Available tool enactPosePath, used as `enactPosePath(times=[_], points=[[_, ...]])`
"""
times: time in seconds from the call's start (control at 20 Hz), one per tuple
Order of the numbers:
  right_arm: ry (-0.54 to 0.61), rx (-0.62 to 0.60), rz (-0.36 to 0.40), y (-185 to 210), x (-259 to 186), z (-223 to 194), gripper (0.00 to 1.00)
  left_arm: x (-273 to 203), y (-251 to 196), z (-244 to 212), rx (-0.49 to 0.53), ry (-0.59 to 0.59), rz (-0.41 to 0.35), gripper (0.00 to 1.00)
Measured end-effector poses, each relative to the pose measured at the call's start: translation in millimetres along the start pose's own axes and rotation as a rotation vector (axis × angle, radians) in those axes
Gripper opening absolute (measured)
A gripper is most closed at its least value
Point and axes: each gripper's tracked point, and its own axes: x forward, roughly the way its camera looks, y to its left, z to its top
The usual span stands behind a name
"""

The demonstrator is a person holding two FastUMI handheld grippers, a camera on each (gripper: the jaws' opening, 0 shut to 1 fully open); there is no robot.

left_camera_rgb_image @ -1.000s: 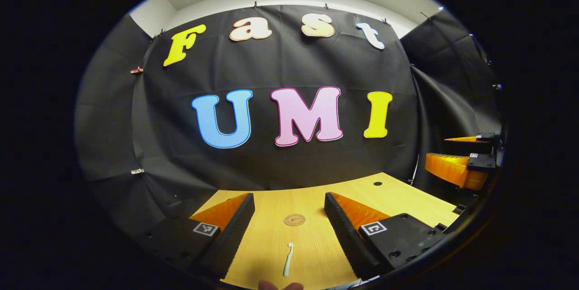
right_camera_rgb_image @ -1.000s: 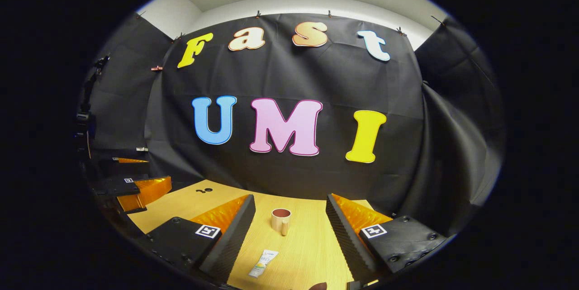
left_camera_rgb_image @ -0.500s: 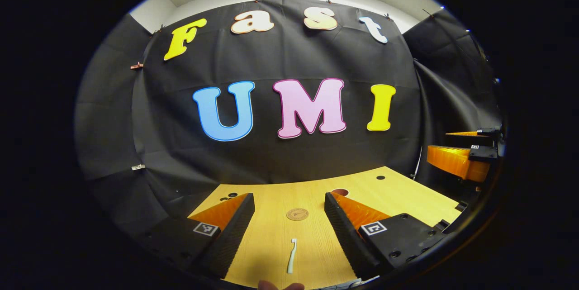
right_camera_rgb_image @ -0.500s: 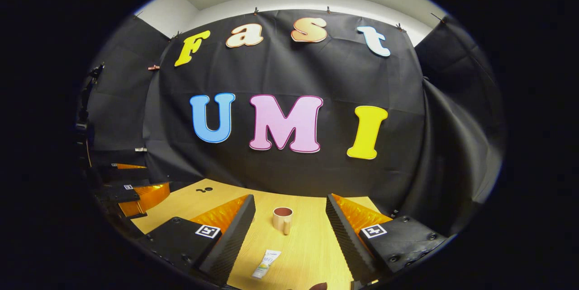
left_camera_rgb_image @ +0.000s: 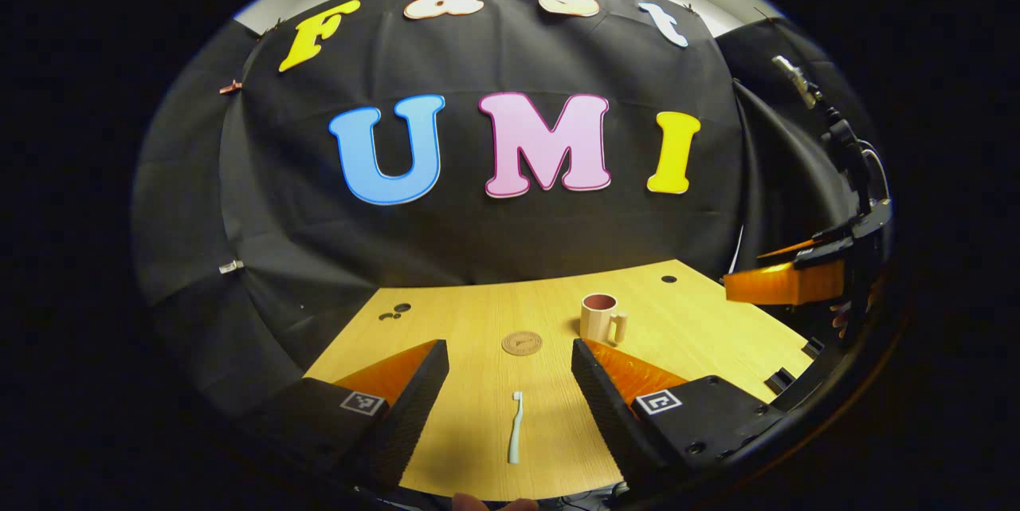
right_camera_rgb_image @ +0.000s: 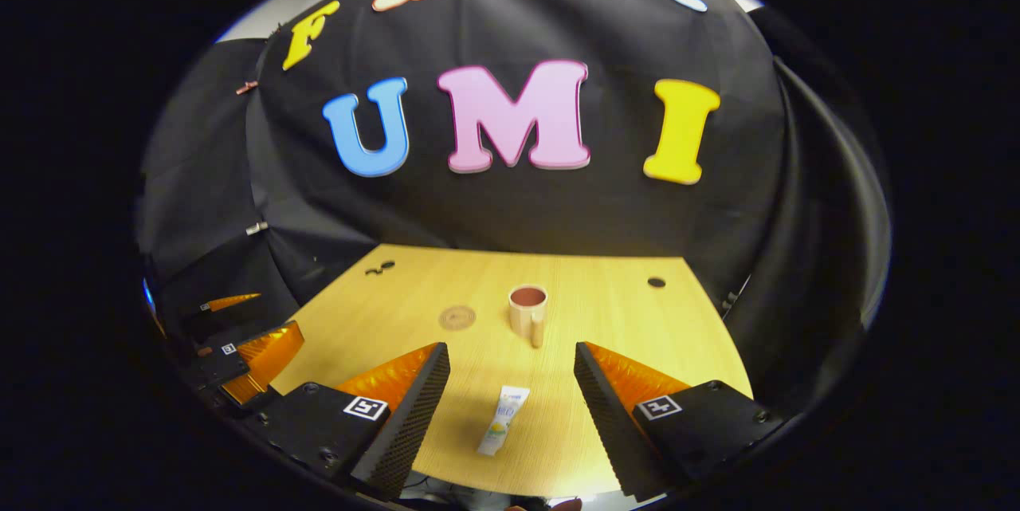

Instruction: Put the toothbrush and toothpaste on the desktop into the cup, then pick up the cup and place it on the coaster on the desktop.

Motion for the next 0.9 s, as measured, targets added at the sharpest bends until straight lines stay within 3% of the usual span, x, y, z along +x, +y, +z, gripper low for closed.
enactPosePath(times=[0.15, 0.4, 0.6, 0.75, 0.9], points=[[0.254, -0.03, -0.014, -3.4, 35.7, -56.2, 0.97, 8.4, 6.6, -17.7, -0.011, 0.045, -0.004, 0.98], [0.547, 0.096, 0.011, 10.4, 77.9, -133.9, 0.98, 26.2, 14.5, -56.8, -0.018, 0.141, -0.022, 0.99], [0.71, 0.14, -0.016, 11.3, 118.5, -180.6, 0.99, 49.6, 4.3, -112.2, -0.08, 0.34, -0.089, 0.99], [0.774, 0.159, -0.034, 12.1, 134.3, -195.7, 0.99, 74.2, 3.3, -142.1, -0.097, 0.452, -0.095, 0.99], [0.806, 0.143, -0.048, 12.7, 146.1, -207.6, 0.99, 107.8, -14.4, -163.3, -0.102, 0.547, -0.175, 0.97]])
